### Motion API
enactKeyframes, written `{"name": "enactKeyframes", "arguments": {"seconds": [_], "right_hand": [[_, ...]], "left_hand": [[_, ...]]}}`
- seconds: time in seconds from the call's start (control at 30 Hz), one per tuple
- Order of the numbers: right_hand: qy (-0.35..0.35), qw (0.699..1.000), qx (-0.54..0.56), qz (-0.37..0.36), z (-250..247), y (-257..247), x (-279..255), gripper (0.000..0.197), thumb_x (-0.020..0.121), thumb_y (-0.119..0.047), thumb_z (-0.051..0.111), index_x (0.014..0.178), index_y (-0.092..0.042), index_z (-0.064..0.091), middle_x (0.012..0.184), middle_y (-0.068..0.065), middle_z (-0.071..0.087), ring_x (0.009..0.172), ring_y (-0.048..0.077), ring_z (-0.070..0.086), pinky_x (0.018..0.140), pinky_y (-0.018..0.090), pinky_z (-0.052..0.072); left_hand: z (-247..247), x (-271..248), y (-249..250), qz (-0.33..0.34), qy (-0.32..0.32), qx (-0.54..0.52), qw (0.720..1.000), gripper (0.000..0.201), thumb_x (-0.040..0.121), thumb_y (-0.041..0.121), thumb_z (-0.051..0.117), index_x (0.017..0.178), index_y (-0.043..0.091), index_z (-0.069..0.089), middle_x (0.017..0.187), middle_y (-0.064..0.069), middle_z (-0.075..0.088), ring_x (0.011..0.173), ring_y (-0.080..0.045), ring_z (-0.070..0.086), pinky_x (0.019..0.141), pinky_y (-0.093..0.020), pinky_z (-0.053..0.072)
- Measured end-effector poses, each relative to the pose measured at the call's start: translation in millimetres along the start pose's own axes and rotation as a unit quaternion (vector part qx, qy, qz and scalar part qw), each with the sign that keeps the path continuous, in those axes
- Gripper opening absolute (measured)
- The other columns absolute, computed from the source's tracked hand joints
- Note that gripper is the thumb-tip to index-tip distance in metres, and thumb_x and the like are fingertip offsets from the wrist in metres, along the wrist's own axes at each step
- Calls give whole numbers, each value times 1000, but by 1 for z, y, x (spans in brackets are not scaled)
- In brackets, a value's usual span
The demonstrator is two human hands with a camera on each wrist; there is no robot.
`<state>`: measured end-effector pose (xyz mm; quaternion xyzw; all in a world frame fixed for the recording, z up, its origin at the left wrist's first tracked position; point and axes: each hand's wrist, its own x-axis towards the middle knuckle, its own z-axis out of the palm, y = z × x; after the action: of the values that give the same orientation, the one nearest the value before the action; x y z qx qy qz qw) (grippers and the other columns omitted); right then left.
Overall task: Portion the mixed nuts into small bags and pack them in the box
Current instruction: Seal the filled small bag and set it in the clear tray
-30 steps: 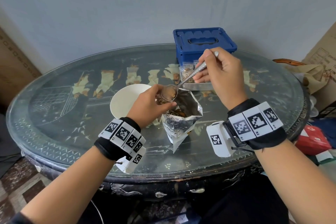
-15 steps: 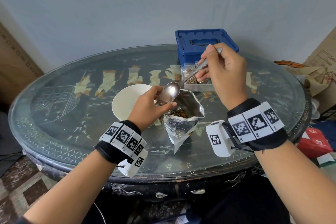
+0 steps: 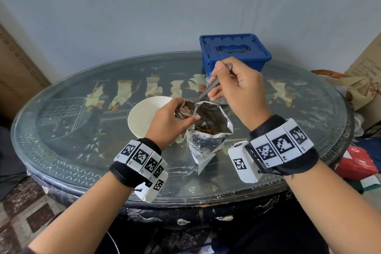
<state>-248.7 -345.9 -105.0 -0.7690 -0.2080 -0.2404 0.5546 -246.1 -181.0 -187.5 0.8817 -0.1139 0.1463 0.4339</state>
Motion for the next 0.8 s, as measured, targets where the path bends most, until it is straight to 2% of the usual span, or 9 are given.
{"name": "enactKeyframes", "arguments": {"seconds": [0.17,0.27,0.33,0.47,0.53,0.6,0.7,0.73,0.8], "right_hand": [[36,999,-6,-20,-9,1,6,20,98,-16,44,84,-11,57,70,-3,61,52,10,64,48,28,54],[74,997,15,-17,-18,2,9,23,98,-17,42,80,-14,55,71,0,61,52,11,64,49,25,53],[99,995,30,-2,-24,4,10,24,99,-19,41,79,-21,53,74,5,61,52,14,63,50,25,53],[140,990,18,29,-36,11,6,26,99,-20,39,77,-20,52,69,4,60,49,10,60,48,21,50],[133,990,-17,45,-38,19,0,26,100,-20,39,78,-14,52,66,0,58,47,8,59,47,21,49],[105,991,-56,60,-35,30,-8,25,100,-19,41,80,-10,54,64,0,57,48,9,60,48,27,51],[67,989,-87,98,-27,46,-23,25,98,-21,43,83,-8,58,75,14,62,51,9,63,53,31,55],[58,988,-87,116,-24,50,-28,24,98,-21,45,83,-8,59,75,14,63,52,10,64,55,32,56],[40,983,-83,156,-17,57,-37,22,96,-20,48,85,-8,63,65,4,64,54,11,65,60,34,57]], "left_hand": [[-2,-2,-4,-11,8,-17,1000,48,75,29,75,114,9,56,92,8,58,85,-7,54,71,-1,38],[-3,-4,-8,-21,6,-23,999,47,75,31,74,113,10,56,94,5,61,88,-9,56,73,-2,39],[-4,-5,-11,-30,9,-28,999,43,75,31,74,110,11,57,94,5,61,88,-10,57,74,-2,39],[-4,-8,-13,-38,13,-34,999,33,76,29,73,101,16,55,89,7,60,86,-11,57,72,-1,39],[-3,-9,-15,-45,18,-36,998,32,77,29,73,100,17,54,90,6,61,86,-12,57,71,-1,39],[-2,-11,-16,-56,24,-37,997,33,78,28,72,103,14,56,93,5,61,88,-11,57,72,-3,39],[0,-15,-18,-65,30,-41,997,34,79,27,72,105,10,58,95,5,61,88,-10,57,72,-5,39],[0,-17,-18,-67,33,-46,996,33,79,26,72,104,11,58,95,6,61,88,-10,57,72,-5,39],[-1,-20,-18,-71,38,-55,995,28,79,25,71,101,14,56,94,6,61,87,-10,57,71,-3,40]]}}
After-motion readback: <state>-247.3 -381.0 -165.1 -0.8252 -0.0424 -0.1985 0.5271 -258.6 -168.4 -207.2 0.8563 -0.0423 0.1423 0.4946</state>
